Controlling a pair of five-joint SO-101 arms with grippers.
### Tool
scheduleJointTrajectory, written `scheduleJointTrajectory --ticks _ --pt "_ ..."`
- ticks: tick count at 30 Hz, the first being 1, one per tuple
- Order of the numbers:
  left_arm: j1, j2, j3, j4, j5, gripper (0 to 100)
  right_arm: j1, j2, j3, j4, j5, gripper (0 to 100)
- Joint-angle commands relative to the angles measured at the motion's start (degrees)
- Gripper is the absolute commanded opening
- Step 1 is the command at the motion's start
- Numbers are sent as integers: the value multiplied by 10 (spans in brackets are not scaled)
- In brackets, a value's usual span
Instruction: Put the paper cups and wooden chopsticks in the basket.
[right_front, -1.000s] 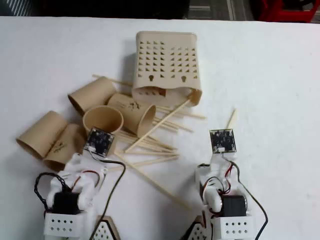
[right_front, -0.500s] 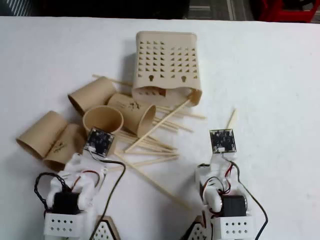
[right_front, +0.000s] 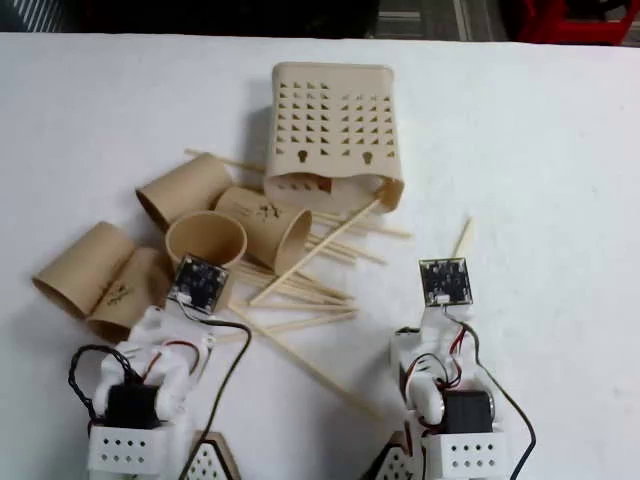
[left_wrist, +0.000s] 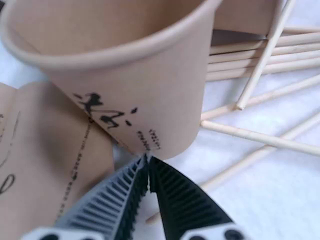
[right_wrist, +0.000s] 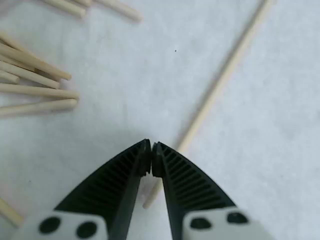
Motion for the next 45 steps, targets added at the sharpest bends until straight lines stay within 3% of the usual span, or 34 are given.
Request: scheduleJointTrajectory --ticks 1,4,13,24,26,30,34,42,45 --pt "6 -2 -3 4 -3 28 2 -1 5 4 -1 19" --pt "8 -2 -3 4 -4 31 2 -1 5 4 -1 19" --pt "106 -2 -3 4 -5 31 5 -2 -11 -4 0 21" --pt "95 -3 -66 -12 -7 31 24 -1 -143 -65 2 21" --pt "85 -3 -81 -13 -7 28 30 -1 -153 -97 34 21" --pt "37 -3 -113 -26 -2 27 17 0 -168 -146 199 21" --pt "-15 -3 -107 -25 -2 27 -35 13 -217 -160 207 21" --pt "-27 -3 -97 -27 -2 31 -65 287 -354 -258 190 24" --pt "-29 -3 -97 -24 -2 32 -63 428 -422 -276 140 104"
